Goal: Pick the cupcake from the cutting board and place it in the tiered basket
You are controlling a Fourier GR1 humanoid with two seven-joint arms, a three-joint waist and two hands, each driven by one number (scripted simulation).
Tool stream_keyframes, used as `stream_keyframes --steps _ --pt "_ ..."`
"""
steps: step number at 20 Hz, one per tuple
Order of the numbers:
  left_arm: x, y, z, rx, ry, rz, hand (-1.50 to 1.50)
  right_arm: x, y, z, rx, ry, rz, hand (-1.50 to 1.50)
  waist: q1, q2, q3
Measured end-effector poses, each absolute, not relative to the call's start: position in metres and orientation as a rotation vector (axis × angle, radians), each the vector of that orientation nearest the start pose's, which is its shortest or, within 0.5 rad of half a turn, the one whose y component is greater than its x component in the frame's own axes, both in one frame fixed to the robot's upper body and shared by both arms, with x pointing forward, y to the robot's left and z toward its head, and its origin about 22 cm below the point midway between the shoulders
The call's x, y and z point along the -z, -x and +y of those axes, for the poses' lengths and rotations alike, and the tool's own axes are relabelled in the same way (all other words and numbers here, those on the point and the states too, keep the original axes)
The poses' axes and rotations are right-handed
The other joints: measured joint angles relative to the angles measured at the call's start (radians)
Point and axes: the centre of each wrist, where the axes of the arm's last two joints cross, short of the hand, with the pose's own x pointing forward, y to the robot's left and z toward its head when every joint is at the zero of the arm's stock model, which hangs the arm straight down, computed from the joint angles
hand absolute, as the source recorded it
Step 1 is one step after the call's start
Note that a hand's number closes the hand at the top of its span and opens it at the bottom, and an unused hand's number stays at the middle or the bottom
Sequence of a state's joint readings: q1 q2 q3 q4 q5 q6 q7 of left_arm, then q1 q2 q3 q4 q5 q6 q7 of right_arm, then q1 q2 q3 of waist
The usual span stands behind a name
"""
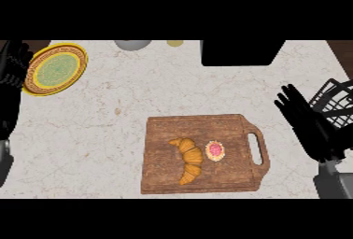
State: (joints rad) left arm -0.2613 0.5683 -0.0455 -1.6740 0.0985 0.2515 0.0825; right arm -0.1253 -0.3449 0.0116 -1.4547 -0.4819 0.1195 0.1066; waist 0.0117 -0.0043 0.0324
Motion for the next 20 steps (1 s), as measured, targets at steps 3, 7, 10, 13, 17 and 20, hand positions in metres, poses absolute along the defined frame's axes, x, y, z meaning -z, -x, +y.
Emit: stream_keyframes --steps 3,7,10,13,17,20 --pt "-0.111 -0.282 0.299 0.206 -0.44 -1.764 0.0 -0.048 -0.28 -0.298 -0.057 -0.169 -1.58 1.5 -0.003 0.002 -0.017" --pt "-0.05 -0.263 0.292 0.117 -0.377 -1.532 0.0 -0.09 -0.29 -0.31 -0.151 0.069 -1.766 -1.5 -0.012 0.007 -0.036" --pt "-0.015 -0.246 0.28 0.058 -0.323 -1.409 0.0 -0.076 -0.285 -0.322 0.075 0.277 -1.737 -1.5 -0.027 0.008 -0.037" --pt "0.013 -0.229 0.265 0.034 -0.288 -1.344 0.0 -0.056 -0.274 -0.304 0.24 0.357 -1.766 -1.5 -0.025 0.005 -0.035" --pt "0.038 -0.218 0.258 0.025 -0.261 -1.315 0.0 -0.056 -0.251 -0.281 0.243 0.361 -1.824 -1.5 -0.021 0.004 -0.034" --pt "0.047 -0.211 0.257 0.02 -0.261 -1.301 0.0 -0.068 -0.234 -0.28 0.108 0.366 -1.763 -1.5 -0.022 0.001 -0.035"
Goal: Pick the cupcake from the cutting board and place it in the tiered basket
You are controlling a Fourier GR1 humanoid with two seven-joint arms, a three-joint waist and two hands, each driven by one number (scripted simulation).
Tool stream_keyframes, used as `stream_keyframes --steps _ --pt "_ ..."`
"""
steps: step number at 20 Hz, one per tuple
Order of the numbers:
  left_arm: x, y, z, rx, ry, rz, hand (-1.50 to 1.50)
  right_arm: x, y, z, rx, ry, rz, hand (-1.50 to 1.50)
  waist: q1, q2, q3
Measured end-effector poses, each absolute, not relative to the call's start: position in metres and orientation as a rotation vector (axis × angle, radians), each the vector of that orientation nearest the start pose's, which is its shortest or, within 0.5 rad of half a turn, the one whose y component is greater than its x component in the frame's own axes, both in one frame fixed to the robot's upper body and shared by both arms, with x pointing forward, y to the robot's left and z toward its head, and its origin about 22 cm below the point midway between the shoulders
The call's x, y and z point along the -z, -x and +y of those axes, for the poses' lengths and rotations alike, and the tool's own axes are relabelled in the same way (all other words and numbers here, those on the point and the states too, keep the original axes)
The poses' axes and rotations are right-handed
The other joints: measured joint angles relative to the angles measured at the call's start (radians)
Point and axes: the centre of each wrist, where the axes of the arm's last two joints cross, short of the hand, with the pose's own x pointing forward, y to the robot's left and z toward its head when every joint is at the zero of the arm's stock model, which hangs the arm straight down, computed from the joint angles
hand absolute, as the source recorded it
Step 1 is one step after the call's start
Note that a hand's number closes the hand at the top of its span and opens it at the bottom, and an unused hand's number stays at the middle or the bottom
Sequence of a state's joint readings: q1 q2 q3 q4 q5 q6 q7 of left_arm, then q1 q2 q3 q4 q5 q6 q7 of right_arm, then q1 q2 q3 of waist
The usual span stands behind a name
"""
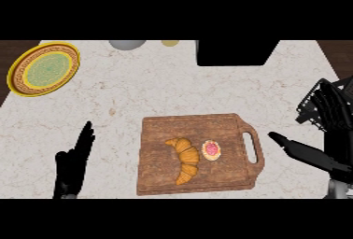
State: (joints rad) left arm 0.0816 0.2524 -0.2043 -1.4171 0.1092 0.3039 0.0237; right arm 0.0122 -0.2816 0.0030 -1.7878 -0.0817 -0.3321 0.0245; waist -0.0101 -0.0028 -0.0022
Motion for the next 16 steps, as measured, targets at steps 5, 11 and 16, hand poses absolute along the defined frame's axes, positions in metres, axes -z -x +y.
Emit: stream_keyframes --steps 5,11,16 --pt "0.048 -0.213 0.251 0.016 -0.255 -1.295 0.0 -0.088 -0.218 -0.271 -0.236 0.388 -1.575 -1.5 0.002 -0.002 -0.003" --pt "0.053 -0.212 0.249 0.023 -0.261 -1.294 0.0 -0.122 -0.207 -0.252 -0.582 0.549 -1.376 -1.5 0.011 -0.001 -0.004" --pt "0.052 -0.214 0.249 0.028 -0.253 -1.298 0.0 -0.137 -0.198 -0.209 -0.679 0.694 -1.276 -1.5 0.017 0.0 -0.002"
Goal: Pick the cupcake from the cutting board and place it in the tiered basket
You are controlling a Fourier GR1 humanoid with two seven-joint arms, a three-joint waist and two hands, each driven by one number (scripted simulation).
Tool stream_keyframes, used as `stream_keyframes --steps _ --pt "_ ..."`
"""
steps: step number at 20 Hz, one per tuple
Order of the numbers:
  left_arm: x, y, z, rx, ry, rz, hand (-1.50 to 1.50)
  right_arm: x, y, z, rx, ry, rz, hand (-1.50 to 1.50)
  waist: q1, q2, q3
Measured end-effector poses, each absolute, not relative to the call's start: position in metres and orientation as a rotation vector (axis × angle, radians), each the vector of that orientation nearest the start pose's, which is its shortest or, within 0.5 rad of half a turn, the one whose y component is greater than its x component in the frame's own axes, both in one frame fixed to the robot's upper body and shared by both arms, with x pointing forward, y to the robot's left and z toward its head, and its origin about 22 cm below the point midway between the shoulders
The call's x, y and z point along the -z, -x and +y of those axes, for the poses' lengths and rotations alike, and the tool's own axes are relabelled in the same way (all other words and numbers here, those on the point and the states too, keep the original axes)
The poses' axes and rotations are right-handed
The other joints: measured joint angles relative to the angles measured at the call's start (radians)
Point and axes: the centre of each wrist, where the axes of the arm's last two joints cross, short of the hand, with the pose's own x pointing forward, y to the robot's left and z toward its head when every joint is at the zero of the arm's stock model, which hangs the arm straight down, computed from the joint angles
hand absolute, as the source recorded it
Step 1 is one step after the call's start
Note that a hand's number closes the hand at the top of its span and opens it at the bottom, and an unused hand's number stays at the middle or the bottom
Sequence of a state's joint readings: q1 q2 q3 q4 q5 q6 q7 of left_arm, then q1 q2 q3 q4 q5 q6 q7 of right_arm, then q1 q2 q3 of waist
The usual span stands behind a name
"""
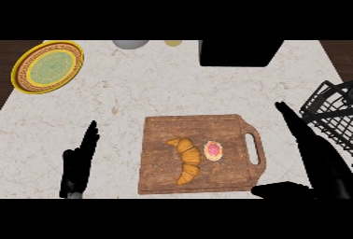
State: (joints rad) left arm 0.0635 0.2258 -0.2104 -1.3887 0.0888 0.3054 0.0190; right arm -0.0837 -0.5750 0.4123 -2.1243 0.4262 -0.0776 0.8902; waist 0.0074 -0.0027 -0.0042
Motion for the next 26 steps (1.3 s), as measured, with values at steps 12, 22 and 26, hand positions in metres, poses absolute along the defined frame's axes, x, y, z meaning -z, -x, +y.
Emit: stream_keyframes --steps 12,22,26 --pt "0.054 -0.212 0.246 0.031 -0.253 -1.298 0.0 -0.108 -0.209 -0.133 -0.839 0.848 -1.173 -1.5 -0.001 0.002 0.003" --pt "0.055 -0.21 0.243 0.019 -0.245 -1.301 0.0 -0.095 -0.226 -0.098 -0.922 0.844 -1.063 -1.5 -0.002 0.002 0.004" --pt "0.053 -0.217 0.247 0.021 -0.247 -1.301 0.0 -0.083 -0.231 -0.089 -0.945 0.833 -1.023 -1.5 -0.004 0.002 0.004"
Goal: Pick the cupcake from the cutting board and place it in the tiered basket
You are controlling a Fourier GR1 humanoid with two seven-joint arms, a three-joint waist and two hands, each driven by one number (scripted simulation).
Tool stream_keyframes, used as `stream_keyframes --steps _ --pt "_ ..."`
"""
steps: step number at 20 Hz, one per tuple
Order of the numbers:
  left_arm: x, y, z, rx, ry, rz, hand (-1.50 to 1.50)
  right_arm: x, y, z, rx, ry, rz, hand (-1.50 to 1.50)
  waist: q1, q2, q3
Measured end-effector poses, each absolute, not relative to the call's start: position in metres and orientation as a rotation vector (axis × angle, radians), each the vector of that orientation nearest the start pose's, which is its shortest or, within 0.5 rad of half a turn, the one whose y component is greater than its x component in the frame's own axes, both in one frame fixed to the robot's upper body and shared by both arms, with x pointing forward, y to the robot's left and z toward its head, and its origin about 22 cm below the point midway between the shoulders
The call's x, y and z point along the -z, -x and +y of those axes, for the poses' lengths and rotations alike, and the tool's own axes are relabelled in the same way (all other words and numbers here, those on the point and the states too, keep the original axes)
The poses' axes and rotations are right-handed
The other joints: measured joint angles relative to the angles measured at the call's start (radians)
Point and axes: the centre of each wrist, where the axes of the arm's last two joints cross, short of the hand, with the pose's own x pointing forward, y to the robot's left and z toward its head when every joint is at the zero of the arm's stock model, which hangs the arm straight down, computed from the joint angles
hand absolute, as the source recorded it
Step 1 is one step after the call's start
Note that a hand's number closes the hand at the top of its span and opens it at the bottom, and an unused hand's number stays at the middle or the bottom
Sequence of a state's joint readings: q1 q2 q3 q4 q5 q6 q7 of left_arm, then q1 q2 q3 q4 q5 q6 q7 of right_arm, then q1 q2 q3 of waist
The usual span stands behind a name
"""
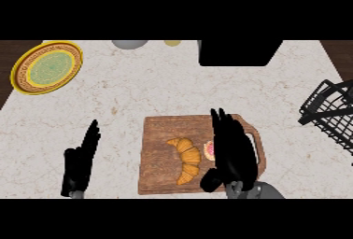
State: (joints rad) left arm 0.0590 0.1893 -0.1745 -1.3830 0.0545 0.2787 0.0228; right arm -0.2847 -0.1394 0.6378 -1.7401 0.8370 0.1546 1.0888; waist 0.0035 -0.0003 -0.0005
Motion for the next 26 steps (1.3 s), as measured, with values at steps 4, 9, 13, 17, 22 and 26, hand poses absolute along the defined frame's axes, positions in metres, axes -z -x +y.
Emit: stream_keyframes --steps 4,9,13,17,22,26 --pt "0.056 -0.214 0.246 0.026 -0.244 -1.299 0.0 -0.077 -0.241 -0.083 -0.972 0.832 -0.967 -1.5 0.001 0.0 0.0" --pt "0.06 -0.209 0.246 0.026 -0.259 -1.296 0.0 -0.073 -0.247 -0.082 -0.998 0.811 -0.902 -1.5 0.0 0.0 0.0" --pt "0.056 -0.212 0.243 0.026 -0.254 -1.297 0.0 -0.063 -0.253 -0.079 -1.023 0.807 -0.853 -1.5 0.001 0.0 0.0" --pt "0.054 -0.214 0.246 0.024 -0.249 -1.293 0.0 -0.063 -0.259 -0.08 -1.024 0.8 -0.837 -1.5 -0.001 0.0 0.0" --pt "0.06 -0.216 0.246 0.023 -0.245 -1.298 0.0 -0.06 -0.266 -0.083 -1.041 0.784 -0.795 -1.5 -0.002 0.0 0.0" --pt "0.058 -0.213 0.246 0.024 -0.25 -1.302 0.0 -0.053 -0.268 -0.086 -1.039 0.761 -0.754 -1.5 0.0 0.0 0.0"
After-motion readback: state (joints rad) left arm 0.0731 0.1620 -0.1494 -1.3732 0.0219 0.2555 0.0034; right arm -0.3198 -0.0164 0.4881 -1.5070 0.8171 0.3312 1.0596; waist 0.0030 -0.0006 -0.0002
